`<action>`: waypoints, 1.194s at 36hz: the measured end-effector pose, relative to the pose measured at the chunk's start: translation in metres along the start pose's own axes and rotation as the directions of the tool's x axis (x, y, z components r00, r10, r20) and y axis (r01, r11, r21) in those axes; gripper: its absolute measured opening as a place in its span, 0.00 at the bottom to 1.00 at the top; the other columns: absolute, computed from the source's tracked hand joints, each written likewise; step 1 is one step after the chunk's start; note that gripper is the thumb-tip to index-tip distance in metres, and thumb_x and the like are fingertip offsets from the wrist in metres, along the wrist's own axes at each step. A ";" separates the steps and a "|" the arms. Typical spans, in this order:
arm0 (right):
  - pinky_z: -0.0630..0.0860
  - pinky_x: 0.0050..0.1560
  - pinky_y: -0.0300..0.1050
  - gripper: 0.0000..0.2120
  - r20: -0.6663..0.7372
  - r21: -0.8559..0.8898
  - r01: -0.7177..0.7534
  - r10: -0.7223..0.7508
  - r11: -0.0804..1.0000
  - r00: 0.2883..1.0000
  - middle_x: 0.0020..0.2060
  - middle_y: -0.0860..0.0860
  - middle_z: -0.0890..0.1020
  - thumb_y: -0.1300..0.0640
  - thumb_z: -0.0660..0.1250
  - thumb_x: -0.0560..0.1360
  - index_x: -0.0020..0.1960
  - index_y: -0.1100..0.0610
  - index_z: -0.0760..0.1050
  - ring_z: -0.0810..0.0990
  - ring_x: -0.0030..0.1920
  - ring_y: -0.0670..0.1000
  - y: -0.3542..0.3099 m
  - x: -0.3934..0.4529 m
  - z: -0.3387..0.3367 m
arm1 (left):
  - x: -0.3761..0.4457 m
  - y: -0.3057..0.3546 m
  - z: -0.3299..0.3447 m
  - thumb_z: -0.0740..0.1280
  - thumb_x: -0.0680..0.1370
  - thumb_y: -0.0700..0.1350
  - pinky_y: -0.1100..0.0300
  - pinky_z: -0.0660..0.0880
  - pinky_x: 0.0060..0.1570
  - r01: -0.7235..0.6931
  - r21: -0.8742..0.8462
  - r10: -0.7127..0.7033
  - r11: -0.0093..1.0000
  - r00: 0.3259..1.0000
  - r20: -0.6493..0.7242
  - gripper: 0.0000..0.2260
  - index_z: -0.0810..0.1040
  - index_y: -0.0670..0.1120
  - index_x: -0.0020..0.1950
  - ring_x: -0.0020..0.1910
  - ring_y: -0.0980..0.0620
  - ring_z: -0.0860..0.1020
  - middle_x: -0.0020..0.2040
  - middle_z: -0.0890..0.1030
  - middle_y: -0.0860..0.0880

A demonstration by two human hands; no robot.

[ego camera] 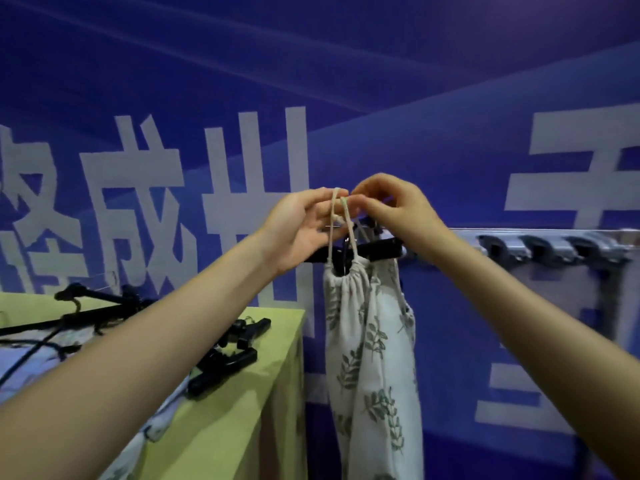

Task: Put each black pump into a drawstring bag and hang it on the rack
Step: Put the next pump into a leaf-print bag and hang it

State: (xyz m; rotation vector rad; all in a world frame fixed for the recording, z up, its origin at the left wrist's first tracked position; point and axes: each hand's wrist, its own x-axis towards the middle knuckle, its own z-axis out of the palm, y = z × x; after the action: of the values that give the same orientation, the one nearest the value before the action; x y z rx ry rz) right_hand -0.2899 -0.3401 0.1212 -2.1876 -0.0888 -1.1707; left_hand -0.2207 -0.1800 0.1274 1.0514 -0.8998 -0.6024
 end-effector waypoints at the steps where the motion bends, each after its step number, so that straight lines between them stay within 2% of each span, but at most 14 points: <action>1: 0.76 0.43 0.46 0.04 -0.105 0.008 -0.009 0.010 1.000 0.994 0.36 0.49 0.81 0.59 0.67 0.76 0.43 0.54 0.78 0.78 0.38 0.46 0.000 -0.004 0.001 | -0.001 -0.002 0.001 0.52 0.83 0.43 0.53 0.74 0.60 -0.018 -0.017 0.019 1.000 1.000 0.019 0.13 0.75 0.39 0.56 0.56 0.46 0.80 0.53 0.82 0.41; 4: 0.70 0.36 0.35 0.08 -0.355 0.056 0.007 0.013 0.998 0.935 0.34 0.48 0.79 0.64 0.63 0.76 0.41 0.56 0.77 0.74 0.34 0.39 -0.002 -0.024 0.007 | 0.001 -0.009 0.007 0.50 0.84 0.45 0.54 0.71 0.66 -0.041 -0.055 0.045 0.998 0.997 0.063 0.17 0.72 0.39 0.64 0.66 0.47 0.74 0.64 0.78 0.41; 6: 0.67 0.35 0.32 0.08 -0.399 0.081 0.007 0.026 0.997 0.917 0.35 0.46 0.78 0.64 0.62 0.76 0.42 0.56 0.76 0.72 0.32 0.39 -0.003 -0.035 0.012 | 0.004 -0.015 0.010 0.49 0.84 0.46 0.53 0.65 0.71 -0.034 -0.055 0.038 0.998 0.996 0.075 0.19 0.68 0.38 0.71 0.70 0.48 0.70 0.69 0.74 0.41; 9: 0.70 0.39 0.34 0.02 -0.280 0.128 -0.136 0.168 0.982 0.945 0.38 0.45 0.79 0.58 0.65 0.77 0.47 0.54 0.76 0.75 0.36 0.39 0.002 -0.043 0.021 | 0.007 -0.027 0.015 0.49 0.84 0.47 0.53 0.58 0.75 -0.016 -0.024 0.019 1.000 0.995 0.093 0.21 0.63 0.39 0.75 0.73 0.50 0.66 0.73 0.70 0.43; 14: 0.72 0.41 0.44 0.10 -0.076 0.146 -0.291 0.304 0.946 0.950 0.37 0.50 0.79 0.53 0.67 0.77 0.48 0.61 0.77 0.75 0.37 0.46 0.017 -0.043 0.032 | 0.013 -0.039 0.018 0.50 0.84 0.46 0.55 0.58 0.75 -0.004 0.069 0.001 0.998 0.999 0.048 0.20 0.63 0.40 0.75 0.73 0.52 0.66 0.74 0.68 0.44; 19: 0.72 0.42 0.47 0.05 -0.105 0.234 -0.301 0.332 0.924 0.938 0.33 0.51 0.79 0.61 0.67 0.76 0.44 0.62 0.79 0.76 0.36 0.48 0.033 -0.041 0.038 | 0.016 -0.041 0.011 0.58 0.82 0.42 0.60 0.73 0.61 -0.015 0.377 0.027 0.926 0.999 -0.025 0.12 0.78 0.37 0.56 0.59 0.53 0.77 0.56 0.81 0.43; 22: 0.71 0.45 0.49 0.08 -0.008 0.293 -0.343 0.362 0.892 0.932 0.36 0.56 0.80 0.58 0.66 0.77 0.44 0.61 0.81 0.76 0.39 0.52 0.037 -0.045 0.044 | 0.022 -0.041 0.005 0.61 0.80 0.39 0.63 0.80 0.48 0.000 0.527 0.057 0.850 0.994 -0.093 0.13 0.78 0.30 0.55 0.49 0.49 0.81 0.49 0.82 0.40; 25: 0.73 0.52 0.53 0.10 0.107 0.438 -0.369 0.360 0.820 0.927 0.37 0.54 0.82 0.60 0.63 0.79 0.41 0.58 0.79 0.78 0.43 0.55 0.039 -0.047 0.045 | 0.027 -0.041 -0.003 0.63 0.79 0.38 0.61 0.81 0.38 0.072 0.543 0.045 0.836 0.979 -0.198 0.09 0.82 0.37 0.52 0.38 0.49 0.83 0.41 0.84 0.43; 27: 0.73 0.50 0.50 0.12 0.195 0.537 -0.373 0.319 0.757 0.928 0.32 0.51 0.79 0.63 0.61 0.79 0.38 0.58 0.76 0.77 0.39 0.53 0.039 -0.047 0.044 | 0.029 -0.044 -0.009 0.62 0.79 0.39 0.62 0.78 0.32 0.049 0.611 0.097 0.790 0.974 -0.204 0.09 0.82 0.42 0.47 0.32 0.52 0.78 0.35 0.81 0.47; 32: 0.68 0.32 0.36 0.11 0.386 0.740 -0.466 0.261 0.485 0.885 0.26 0.47 0.70 0.65 0.54 0.79 0.40 0.58 0.69 0.69 0.28 0.46 0.030 -0.038 0.033 | 0.032 -0.053 -0.013 0.63 0.80 0.44 0.60 0.77 0.42 -0.087 0.768 0.216 0.635 0.974 -0.068 0.06 0.78 0.47 0.54 0.42 0.57 0.77 0.44 0.79 0.54; 34: 0.66 0.31 0.36 0.11 0.405 0.729 -0.483 0.262 0.486 0.876 0.26 0.47 0.68 0.64 0.53 0.79 0.40 0.57 0.67 0.67 0.27 0.45 0.031 -0.033 0.027 | 0.033 -0.057 -0.007 0.61 0.80 0.39 0.60 0.78 0.49 -0.110 0.716 0.164 0.690 0.987 -0.006 0.09 0.77 0.46 0.58 0.47 0.57 0.79 0.48 0.81 0.52; 37: 0.64 0.32 0.39 0.12 0.394 0.701 -0.487 0.287 0.520 0.873 0.26 0.48 0.68 0.65 0.53 0.77 0.38 0.57 0.68 0.66 0.26 0.45 0.032 -0.030 0.015 | 0.033 -0.060 0.001 0.62 0.78 0.34 0.62 0.80 0.49 -0.053 0.553 0.060 0.832 0.998 0.006 0.10 0.77 0.44 0.55 0.44 0.55 0.82 0.46 0.82 0.48; 41: 0.71 0.33 0.39 0.10 0.319 0.576 -0.472 0.349 0.667 0.881 0.28 0.50 0.73 0.67 0.58 0.77 0.40 0.59 0.73 0.70 0.26 0.46 0.036 -0.033 0.002 | 0.040 -0.068 0.004 0.65 0.76 0.36 0.48 0.77 0.60 -0.009 0.583 0.016 0.812 1.000 -0.007 0.07 0.81 0.45 0.48 0.53 0.41 0.82 0.52 0.83 0.37; 43: 0.73 0.33 0.38 0.09 0.304 0.542 -0.494 0.389 0.680 0.870 0.29 0.51 0.74 0.68 0.58 0.76 0.41 0.60 0.73 0.72 0.26 0.45 0.040 -0.034 -0.004 | 0.045 -0.074 0.006 0.65 0.77 0.37 0.48 0.76 0.61 0.004 0.640 0.007 0.769 1.000 -0.015 0.07 0.82 0.44 0.46 0.53 0.41 0.81 0.53 0.82 0.35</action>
State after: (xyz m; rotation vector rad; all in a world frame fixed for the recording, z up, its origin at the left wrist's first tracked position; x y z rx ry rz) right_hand -0.2991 -0.3661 0.0763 -1.5863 0.0045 -0.5644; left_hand -0.2034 -0.2480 0.0758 1.6701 -1.1266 -0.2717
